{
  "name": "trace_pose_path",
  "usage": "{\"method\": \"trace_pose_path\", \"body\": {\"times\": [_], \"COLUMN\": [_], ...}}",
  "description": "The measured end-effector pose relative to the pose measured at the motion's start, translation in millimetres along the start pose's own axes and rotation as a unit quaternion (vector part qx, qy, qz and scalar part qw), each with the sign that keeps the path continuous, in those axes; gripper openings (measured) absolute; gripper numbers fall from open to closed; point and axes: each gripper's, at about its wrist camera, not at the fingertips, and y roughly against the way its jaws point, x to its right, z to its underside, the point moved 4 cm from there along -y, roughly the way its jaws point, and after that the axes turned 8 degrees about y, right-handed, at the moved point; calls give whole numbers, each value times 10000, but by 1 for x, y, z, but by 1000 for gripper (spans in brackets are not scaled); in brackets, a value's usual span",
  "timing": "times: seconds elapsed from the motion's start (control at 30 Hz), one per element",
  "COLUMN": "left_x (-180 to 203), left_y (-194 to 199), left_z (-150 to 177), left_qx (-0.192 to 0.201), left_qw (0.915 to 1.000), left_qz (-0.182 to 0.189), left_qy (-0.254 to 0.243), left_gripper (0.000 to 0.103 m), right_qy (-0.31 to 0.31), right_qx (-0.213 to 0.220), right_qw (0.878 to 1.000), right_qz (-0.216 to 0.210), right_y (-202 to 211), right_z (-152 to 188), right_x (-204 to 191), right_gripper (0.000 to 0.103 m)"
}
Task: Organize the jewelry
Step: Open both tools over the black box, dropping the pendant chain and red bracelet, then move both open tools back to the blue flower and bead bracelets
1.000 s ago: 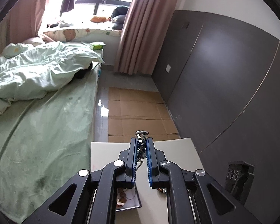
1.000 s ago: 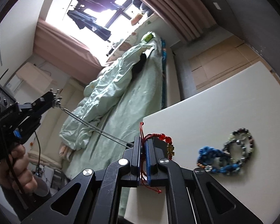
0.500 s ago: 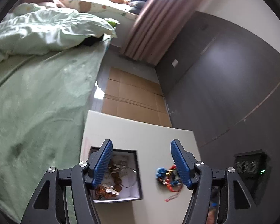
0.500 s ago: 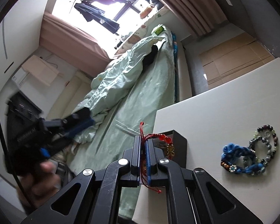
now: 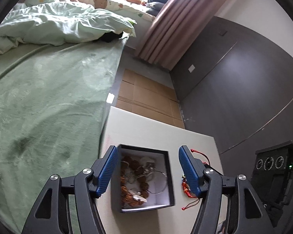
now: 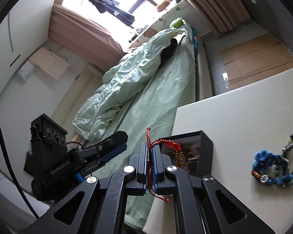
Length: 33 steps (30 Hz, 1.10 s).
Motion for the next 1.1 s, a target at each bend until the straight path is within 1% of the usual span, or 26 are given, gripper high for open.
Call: {"method": "trace_pose_path", "body": {"times": [0.1, 0.17, 0.2, 0.23, 0.27, 0.37, 0.53, 0.73, 0.9, 1.0, 1.1], "left_x": [-5, -7, -8, -8, -7, 0, 16, 36, 55, 67, 81], "left_y": [0, 0, 1, 2, 3, 4, 0, -4, -8, -10, -13], "left_z": [0, 0, 0, 0, 1, 4, 11, 21, 32, 38, 47], "left_qx": [5, 34, 43, 50, 60, 103, 14, -39, -109, -156, -202], "left_qw": [10000, 10000, 10000, 10000, 10000, 9999, 9998, 9986, 9969, 9957, 9935], "left_qz": [12, -4, -6, 7, 29, 50, 103, 79, 93, 122, 112], "left_qy": [16, 21, 38, 51, 67, 7, -186, -521, -771, -907, -1112], "left_gripper": [66, 66, 66, 68, 68, 71, 71, 71, 71, 71, 71], "right_qy": [89, 102, 83, 72, 47, -56, 96, 245, 474, 404, 322], "right_qx": [-137, -313, -333, -308, -268, -234, -131, -32, 268, 339, 368], "right_qw": [9999, 9994, 9991, 9989, 9987, 9985, 9959, 9893, 9855, 9852, 9819], "right_qz": [-6, 128, 252, 354, 433, 493, 885, 1441, 1608, 1630, 1832], "right_y": [-9, -13, -11, -8, -2, 13, 41, 78, 117, 133, 143], "right_z": [2, 4, 5, 5, 5, 4, 3, 1, 1, 3, 4], "right_x": [-6, -6, -3, -1, 1, 7, 12, 27, 30, 38, 47], "right_gripper": [8, 31, 61, 79, 81, 81, 81, 81, 81, 81, 81]}}
